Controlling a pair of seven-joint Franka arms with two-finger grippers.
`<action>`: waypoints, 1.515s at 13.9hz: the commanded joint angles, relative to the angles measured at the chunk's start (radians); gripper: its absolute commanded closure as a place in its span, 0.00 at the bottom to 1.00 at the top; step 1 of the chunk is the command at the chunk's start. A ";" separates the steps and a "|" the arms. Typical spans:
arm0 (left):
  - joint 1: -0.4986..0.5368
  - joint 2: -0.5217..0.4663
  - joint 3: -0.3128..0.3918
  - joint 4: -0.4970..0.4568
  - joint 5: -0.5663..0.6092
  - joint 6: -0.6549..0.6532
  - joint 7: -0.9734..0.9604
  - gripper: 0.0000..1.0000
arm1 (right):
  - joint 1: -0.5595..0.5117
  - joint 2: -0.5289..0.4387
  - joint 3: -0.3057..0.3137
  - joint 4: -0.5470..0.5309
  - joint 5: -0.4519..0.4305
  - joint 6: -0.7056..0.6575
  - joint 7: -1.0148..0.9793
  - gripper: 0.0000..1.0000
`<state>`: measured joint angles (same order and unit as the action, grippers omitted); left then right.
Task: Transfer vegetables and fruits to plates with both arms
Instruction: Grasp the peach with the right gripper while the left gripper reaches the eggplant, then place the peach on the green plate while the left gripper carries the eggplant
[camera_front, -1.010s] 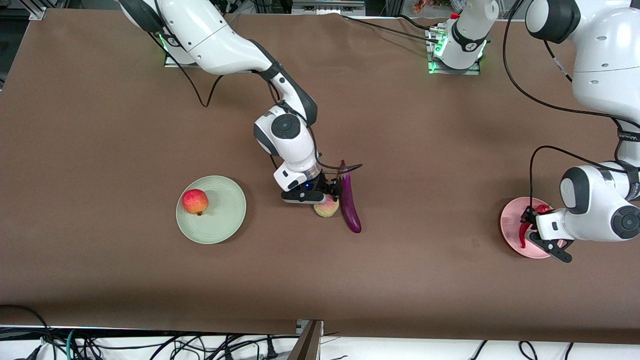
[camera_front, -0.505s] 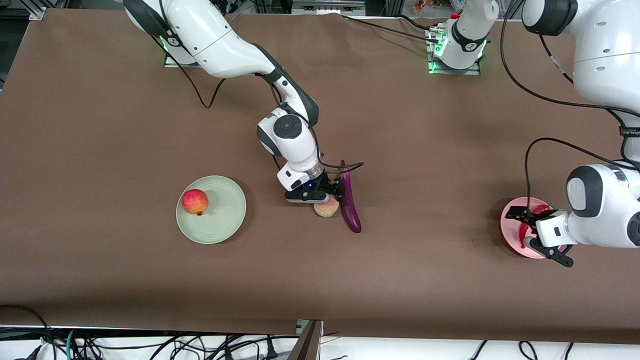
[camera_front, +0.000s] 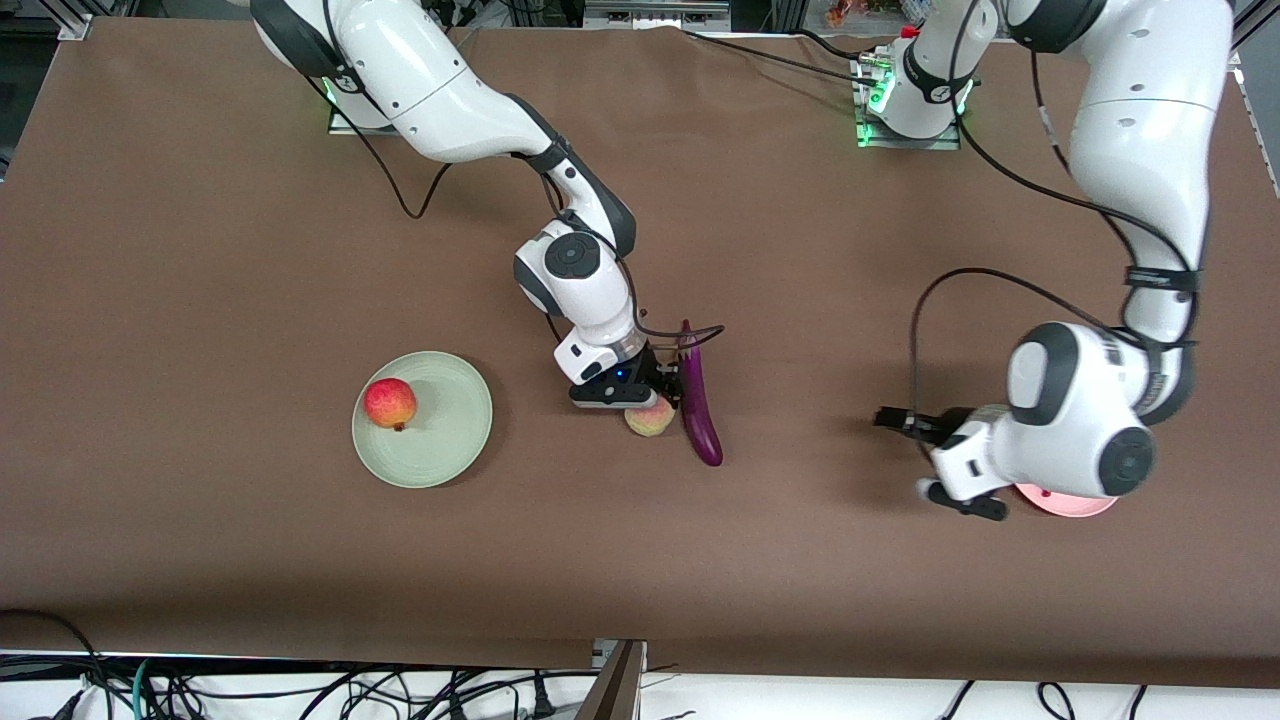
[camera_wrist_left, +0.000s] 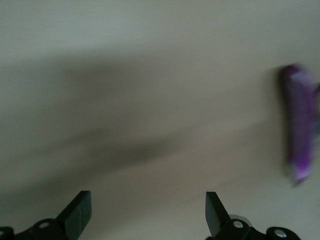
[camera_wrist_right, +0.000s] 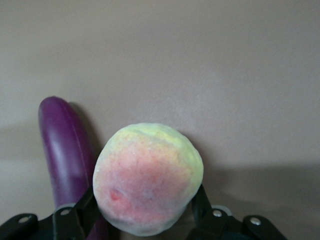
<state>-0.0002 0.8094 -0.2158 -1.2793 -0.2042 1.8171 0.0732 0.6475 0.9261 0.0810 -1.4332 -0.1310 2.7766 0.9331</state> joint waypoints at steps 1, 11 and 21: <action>-0.110 0.002 0.004 -0.035 -0.055 0.066 -0.227 0.00 | -0.017 -0.044 -0.021 0.005 -0.013 -0.024 0.000 0.69; -0.425 0.083 0.058 -0.091 0.031 0.404 -0.670 0.00 | -0.238 -0.211 -0.041 0.007 -0.007 -0.693 -0.365 0.69; -0.290 0.051 0.058 -0.068 0.039 0.265 -0.494 1.00 | -0.290 -0.187 -0.078 -0.059 -0.006 -0.695 -0.381 0.69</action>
<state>-0.3768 0.9003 -0.1492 -1.3576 -0.1885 2.1804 -0.5150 0.3687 0.7455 -0.0028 -1.4792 -0.1307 2.0815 0.5663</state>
